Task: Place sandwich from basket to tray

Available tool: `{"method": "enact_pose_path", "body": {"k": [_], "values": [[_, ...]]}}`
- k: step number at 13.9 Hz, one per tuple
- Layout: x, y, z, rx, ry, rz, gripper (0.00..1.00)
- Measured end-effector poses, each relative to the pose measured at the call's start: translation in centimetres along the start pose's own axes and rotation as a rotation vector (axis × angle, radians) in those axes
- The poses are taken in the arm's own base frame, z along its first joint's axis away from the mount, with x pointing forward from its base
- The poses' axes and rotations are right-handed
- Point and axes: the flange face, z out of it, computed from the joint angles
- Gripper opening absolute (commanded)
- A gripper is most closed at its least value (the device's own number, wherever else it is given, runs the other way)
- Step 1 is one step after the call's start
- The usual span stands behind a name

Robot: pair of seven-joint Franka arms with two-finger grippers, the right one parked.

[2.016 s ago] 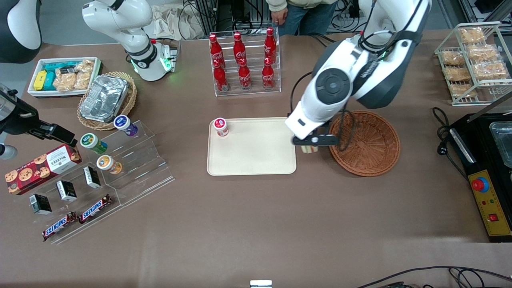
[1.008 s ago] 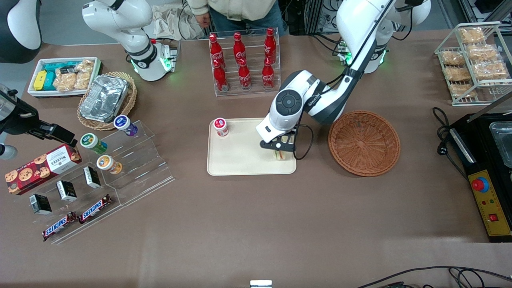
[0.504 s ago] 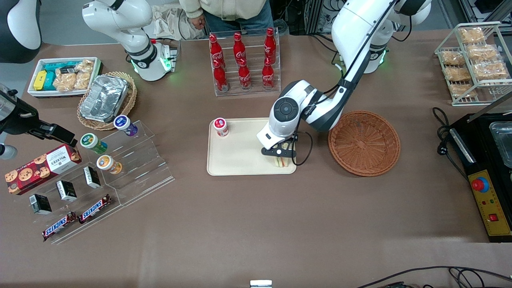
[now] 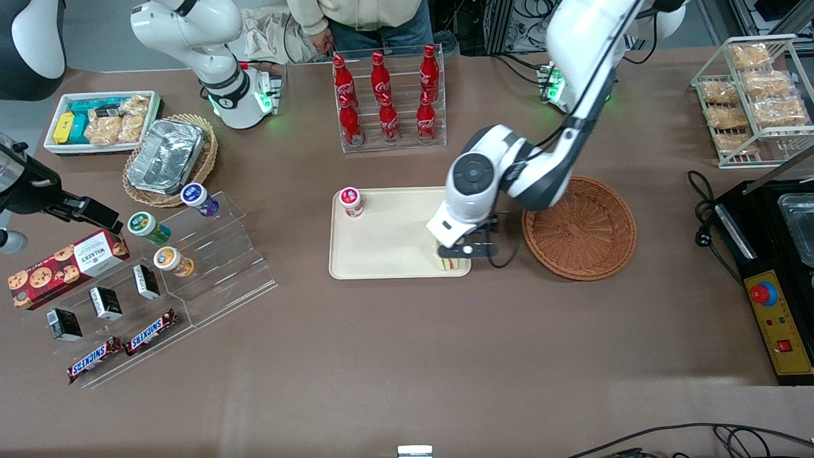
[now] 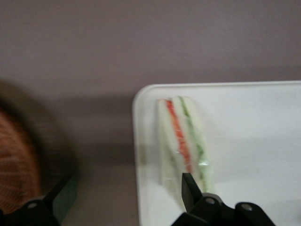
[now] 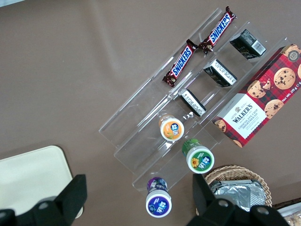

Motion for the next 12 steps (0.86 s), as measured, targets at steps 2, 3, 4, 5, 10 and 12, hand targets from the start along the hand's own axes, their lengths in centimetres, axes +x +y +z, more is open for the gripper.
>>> {"method": "enact_pose_path", "body": {"k": [2, 3, 4, 5, 10, 12], "values": [[1.5, -5.3, -4.7, 0.011, 0.000, 0.026, 0.99], [2.1, -8.2, -6.8, 0.013, 0.002, 0.039, 0.99], [2.6, -11.2, -8.8, 0.016, 0.001, 0.059, 0.99], [3.0, -14.2, -10.5, 0.019, -0.001, 0.086, 0.99], [1.4, -29.1, -19.0, 0.024, -0.020, 0.122, 0.99], [0.0, -33.4, -22.2, 0.024, -0.047, 0.058, 0.99]]}}
